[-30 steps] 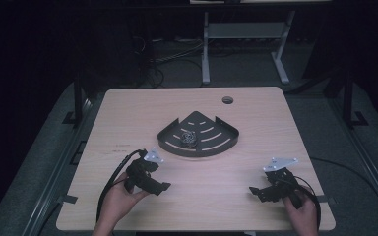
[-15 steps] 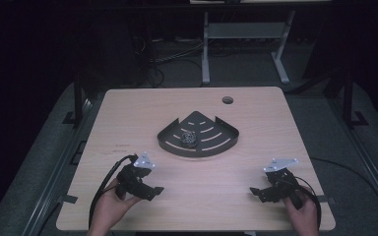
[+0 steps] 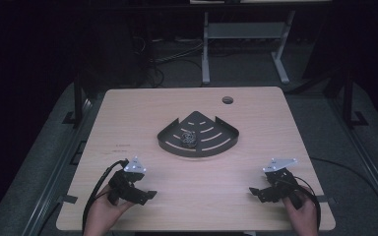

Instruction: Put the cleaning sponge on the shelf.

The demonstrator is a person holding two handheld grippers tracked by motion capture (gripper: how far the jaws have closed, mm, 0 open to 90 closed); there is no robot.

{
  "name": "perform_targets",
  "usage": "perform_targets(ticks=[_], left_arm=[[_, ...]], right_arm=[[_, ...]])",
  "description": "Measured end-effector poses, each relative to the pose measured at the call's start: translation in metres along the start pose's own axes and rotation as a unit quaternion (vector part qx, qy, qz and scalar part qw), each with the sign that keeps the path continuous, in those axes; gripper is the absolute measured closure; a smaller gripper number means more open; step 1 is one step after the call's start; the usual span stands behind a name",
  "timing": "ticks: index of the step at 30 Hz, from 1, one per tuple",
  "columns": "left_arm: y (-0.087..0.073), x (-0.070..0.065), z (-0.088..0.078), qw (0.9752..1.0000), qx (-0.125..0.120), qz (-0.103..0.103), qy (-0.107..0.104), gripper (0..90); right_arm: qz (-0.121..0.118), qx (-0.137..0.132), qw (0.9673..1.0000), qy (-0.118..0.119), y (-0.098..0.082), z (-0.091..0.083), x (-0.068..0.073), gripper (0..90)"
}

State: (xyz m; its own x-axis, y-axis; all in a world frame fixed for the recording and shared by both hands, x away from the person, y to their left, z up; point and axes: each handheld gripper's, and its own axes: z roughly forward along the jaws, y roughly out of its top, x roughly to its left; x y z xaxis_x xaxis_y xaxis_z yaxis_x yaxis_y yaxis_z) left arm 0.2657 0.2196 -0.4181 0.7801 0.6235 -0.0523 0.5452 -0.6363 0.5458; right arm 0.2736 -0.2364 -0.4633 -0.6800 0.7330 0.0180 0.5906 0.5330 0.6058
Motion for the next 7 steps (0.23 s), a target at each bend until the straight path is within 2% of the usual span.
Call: perform_targets(ticks=[7], left_arm=[[-0.011, 0.004, 0.003, 0.9999, -0.002, -0.013, -0.001, 21.7]], right_arm=[[0.001, 0.000, 1.0000, 0.000, 0.000, 0.000, 0.000, 14.0]])
